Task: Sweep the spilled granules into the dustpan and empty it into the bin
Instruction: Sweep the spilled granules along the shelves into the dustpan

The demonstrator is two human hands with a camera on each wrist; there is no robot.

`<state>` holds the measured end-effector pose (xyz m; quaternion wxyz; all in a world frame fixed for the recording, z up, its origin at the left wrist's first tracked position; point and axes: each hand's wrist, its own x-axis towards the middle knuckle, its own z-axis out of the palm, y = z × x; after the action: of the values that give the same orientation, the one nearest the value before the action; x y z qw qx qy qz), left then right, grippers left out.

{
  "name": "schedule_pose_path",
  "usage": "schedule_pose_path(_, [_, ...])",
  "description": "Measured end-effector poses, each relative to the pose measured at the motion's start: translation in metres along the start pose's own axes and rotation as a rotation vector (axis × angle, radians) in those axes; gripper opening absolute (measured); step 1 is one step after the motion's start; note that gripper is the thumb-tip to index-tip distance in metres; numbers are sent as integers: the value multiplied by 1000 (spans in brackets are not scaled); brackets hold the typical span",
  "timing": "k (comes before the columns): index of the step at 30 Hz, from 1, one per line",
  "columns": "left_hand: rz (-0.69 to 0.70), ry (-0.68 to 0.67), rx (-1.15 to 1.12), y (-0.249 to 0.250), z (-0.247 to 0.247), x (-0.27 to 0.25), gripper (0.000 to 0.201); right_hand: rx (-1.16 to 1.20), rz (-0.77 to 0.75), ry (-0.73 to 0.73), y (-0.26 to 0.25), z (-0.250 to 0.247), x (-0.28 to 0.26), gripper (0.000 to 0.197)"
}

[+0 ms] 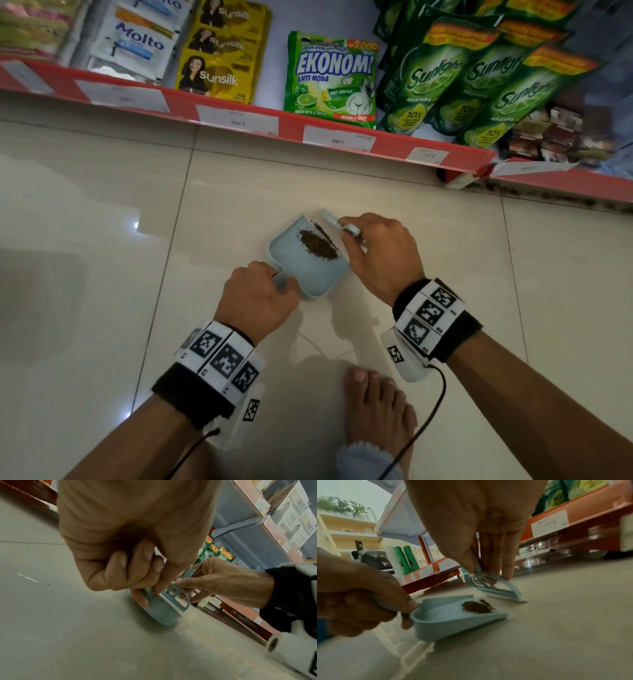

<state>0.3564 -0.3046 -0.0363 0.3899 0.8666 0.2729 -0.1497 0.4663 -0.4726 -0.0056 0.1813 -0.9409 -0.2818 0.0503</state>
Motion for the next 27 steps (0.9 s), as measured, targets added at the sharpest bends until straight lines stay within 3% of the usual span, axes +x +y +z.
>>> schedule_pose_path(3, [-7,-1,17,1,1,0,41,179,-21,-25,-11,6,-9,22])
schedule_pose_path(5, [-2,-5,16,1,1,-1,41,289,-7,52,-14,4,-9,22])
schedule_pose_path(9, [-1,-21,-18,-2,0,-2,45,193,8,184,-5,-7,5,17])
schedule_pose_path(13, [9,-26,-23,-3,1,-2,47,-2,39,87,3,-9,12,21])
schedule_pose_path(19, [-13,-28,-67,-8,3,1,48,209,-48,-60,-28,11,-18,22])
schedule_pose_path(23, [9,-4,-135,-18,5,0,47,319,-33,89,-22,-2,-12,18])
schedule_pose_path(27, [16,32,-166,-29,6,-6,45,163,-27,238,6,-18,19,19])
